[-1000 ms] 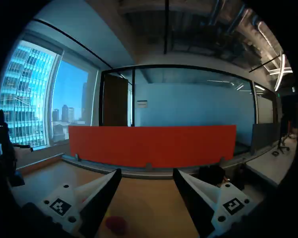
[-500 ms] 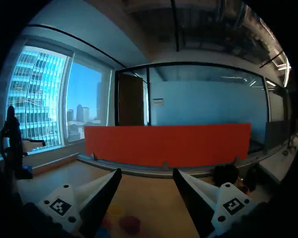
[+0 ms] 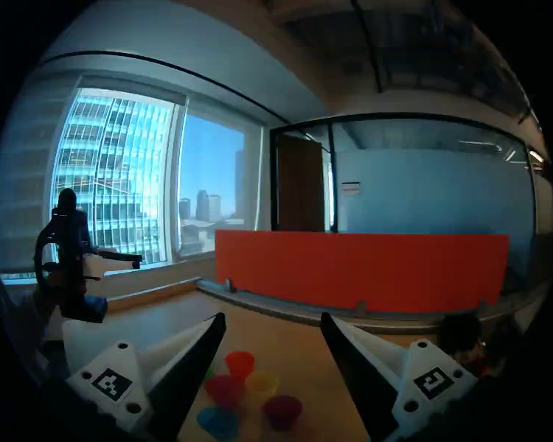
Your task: Pour water
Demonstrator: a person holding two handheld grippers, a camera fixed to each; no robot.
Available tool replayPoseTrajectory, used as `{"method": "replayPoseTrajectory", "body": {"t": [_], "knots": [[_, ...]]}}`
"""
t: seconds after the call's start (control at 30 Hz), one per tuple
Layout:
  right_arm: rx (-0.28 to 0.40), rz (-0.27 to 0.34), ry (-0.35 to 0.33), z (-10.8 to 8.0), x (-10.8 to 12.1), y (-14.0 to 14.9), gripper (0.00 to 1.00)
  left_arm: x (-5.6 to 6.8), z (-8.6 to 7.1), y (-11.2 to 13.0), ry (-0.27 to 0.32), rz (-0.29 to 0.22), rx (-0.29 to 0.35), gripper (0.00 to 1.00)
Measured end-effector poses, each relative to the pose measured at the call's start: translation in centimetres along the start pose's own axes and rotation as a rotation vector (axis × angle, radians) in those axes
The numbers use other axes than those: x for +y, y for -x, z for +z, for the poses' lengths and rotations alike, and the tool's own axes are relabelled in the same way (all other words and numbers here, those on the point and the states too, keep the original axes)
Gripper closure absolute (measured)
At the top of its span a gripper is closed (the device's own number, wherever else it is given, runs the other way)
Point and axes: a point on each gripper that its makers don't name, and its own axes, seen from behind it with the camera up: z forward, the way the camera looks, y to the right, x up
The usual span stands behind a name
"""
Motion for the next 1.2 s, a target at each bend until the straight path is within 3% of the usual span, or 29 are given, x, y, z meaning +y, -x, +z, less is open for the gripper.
{"method": "replayPoseTrajectory", "body": {"t": [0.2, 0.5, 0.8, 1.2], "knots": [[-0.053, -0.029, -0.087, 0.4, -2.6, 2.2, 0.0, 1.0, 0.4, 1.6, 0.049, 0.027, -0.029, 0.0], [-0.158, -0.053, -0.155, 0.9, -4.7, 6.5, 0.0, 1.2, 1.2, 4.4, 0.09, 0.035, -0.065, 0.0], [-0.235, -0.07, -0.209, 0.6, -5.9, 10.0, 0.0, 1.3, 1.9, 7.4, 0.12, 0.035, -0.117, 0.0], [-0.316, -0.082, -0.241, -0.3, -5.8, 13.5, 0.0, 1.4, 2.4, 11.8, 0.158, 0.04, -0.19, 0.0]]}}
